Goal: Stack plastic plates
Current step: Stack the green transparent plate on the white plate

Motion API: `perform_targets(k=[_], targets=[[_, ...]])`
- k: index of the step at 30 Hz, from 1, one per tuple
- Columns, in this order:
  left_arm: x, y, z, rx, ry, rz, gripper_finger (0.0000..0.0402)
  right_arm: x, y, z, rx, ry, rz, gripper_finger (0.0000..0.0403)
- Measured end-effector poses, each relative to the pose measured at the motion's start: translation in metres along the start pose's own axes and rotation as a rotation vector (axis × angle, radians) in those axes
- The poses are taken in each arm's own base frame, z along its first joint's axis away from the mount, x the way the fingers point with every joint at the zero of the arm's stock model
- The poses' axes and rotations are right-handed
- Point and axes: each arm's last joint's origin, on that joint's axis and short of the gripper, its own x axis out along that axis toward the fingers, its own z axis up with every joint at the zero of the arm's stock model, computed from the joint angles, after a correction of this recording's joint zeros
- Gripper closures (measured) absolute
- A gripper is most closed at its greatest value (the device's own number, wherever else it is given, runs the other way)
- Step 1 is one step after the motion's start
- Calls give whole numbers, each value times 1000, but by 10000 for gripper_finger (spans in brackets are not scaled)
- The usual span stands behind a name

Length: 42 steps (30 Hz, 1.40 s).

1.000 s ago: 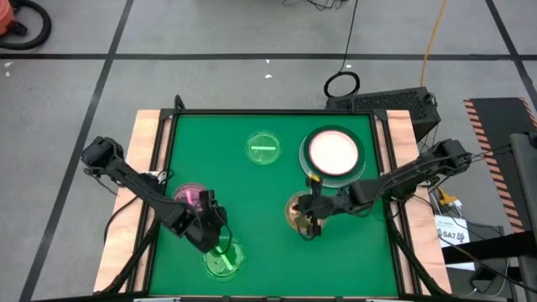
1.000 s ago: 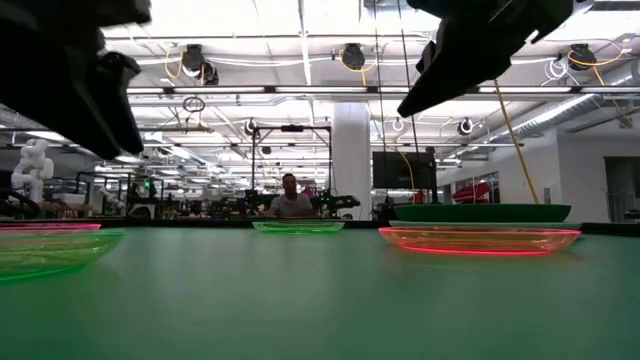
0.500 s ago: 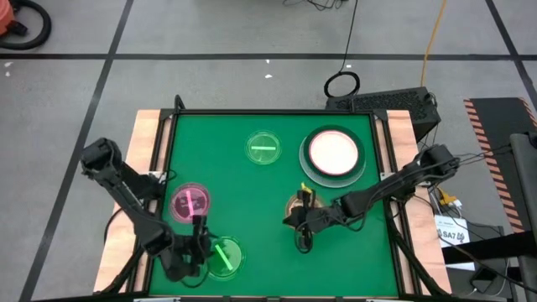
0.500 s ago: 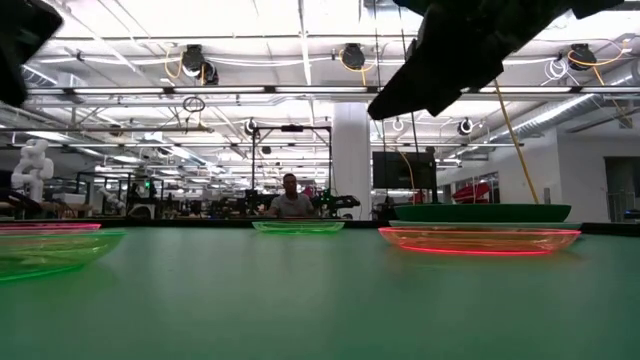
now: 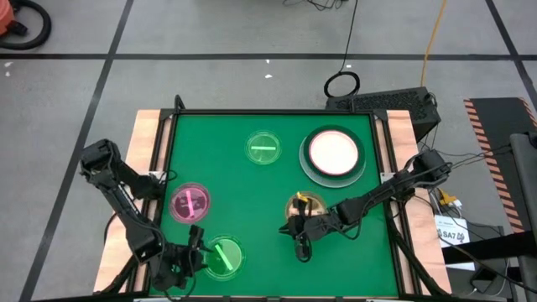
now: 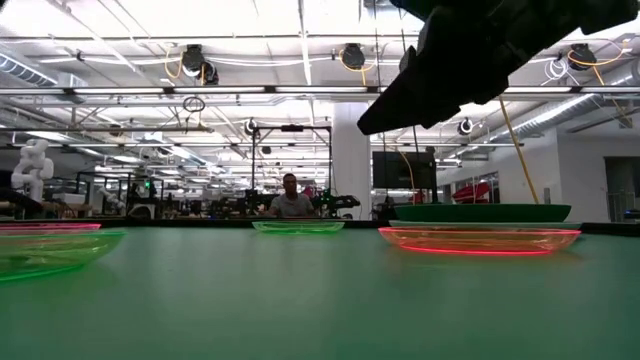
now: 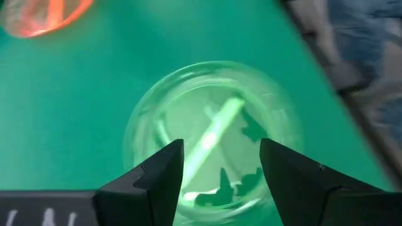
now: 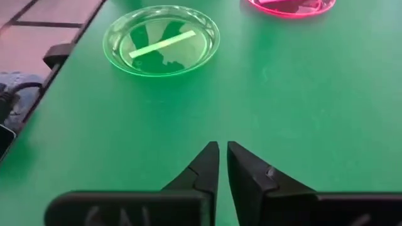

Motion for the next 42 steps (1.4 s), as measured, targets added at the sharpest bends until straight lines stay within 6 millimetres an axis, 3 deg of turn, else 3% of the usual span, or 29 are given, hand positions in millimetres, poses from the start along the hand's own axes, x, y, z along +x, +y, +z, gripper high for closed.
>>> perform_targets(k=[6, 14, 35, 42], targets=[[-6, -15, 4, 164, -76, -114, 186, 0, 0, 1, -28, -6, 1, 371], [-9, -19, 4, 277, -68, -148, 186, 1, -2, 1, -79, -7, -6, 371], [33, -31, -29, 540, 153, -82, 187, 1, -3, 1, -129, -5, -7, 371], [38, -28, -34, 565, 196, -53, 236, 1, -3, 0, -133, 9, -10, 371]])
